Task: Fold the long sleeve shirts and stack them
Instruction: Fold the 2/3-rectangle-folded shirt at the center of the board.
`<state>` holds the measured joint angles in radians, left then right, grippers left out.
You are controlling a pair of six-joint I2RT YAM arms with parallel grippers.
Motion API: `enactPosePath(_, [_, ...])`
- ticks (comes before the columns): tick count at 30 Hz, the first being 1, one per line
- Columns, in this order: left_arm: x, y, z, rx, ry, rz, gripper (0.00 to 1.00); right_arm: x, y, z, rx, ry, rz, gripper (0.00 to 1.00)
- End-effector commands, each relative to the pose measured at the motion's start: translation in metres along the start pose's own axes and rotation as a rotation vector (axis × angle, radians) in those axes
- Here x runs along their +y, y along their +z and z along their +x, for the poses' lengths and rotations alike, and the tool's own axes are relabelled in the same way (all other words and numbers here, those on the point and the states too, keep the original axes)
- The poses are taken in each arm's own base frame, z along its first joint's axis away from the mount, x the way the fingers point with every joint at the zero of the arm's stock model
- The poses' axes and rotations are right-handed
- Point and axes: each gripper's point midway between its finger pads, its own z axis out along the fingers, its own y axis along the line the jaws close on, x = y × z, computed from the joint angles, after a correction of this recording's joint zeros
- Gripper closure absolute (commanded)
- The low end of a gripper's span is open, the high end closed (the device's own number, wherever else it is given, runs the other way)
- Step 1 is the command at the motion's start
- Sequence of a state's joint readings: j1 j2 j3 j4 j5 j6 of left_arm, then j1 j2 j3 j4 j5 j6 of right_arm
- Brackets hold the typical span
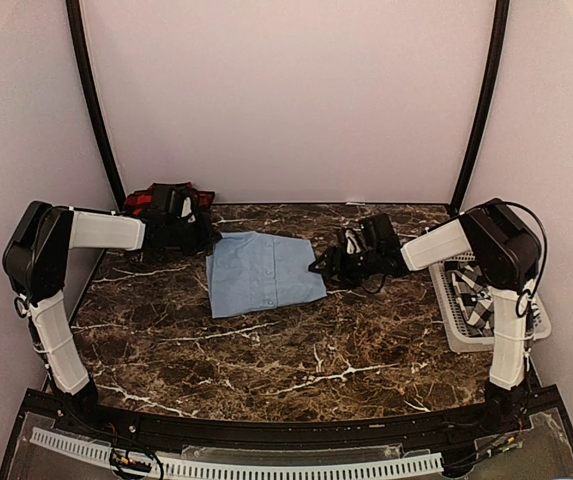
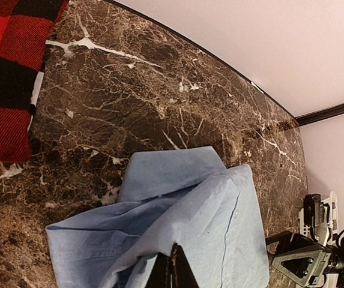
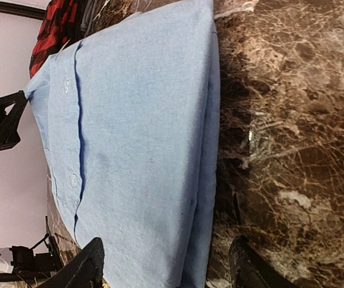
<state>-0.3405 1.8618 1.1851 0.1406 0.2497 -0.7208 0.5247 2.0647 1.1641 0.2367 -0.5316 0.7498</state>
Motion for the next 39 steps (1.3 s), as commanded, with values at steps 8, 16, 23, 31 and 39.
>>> enactPosePath(8, [-0.014, -0.007, -0.007, -0.011, 0.021, 0.035, 1.00, 0.042, 0.010, -0.008, -0.013, -0.035, -0.119, 0.35])
enactPosePath(16, [-0.012, -0.004, -0.004, -0.001, 0.020, 0.039, 1.00, 0.044, 0.021, 0.006, 0.031, -0.013, -0.185, 0.35])
enactPosePath(23, [-0.012, -0.011, -0.003, -0.016, 0.014, 0.040, 1.00, 0.033, 0.034, 0.018, 0.067, 0.029, -0.195, 0.34])
enactPosePath(31, [0.016, -0.026, 0.004, -0.059, -0.024, -0.074, 1.00, 0.016, 0.034, 0.026, 0.043, 0.078, -0.111, 0.32])
enactPosePath(39, [0.081, -0.032, 0.028, -0.071, -0.126, -0.333, 1.00, 0.012, 0.029, 0.042, 0.031, 0.079, -0.026, 0.31])
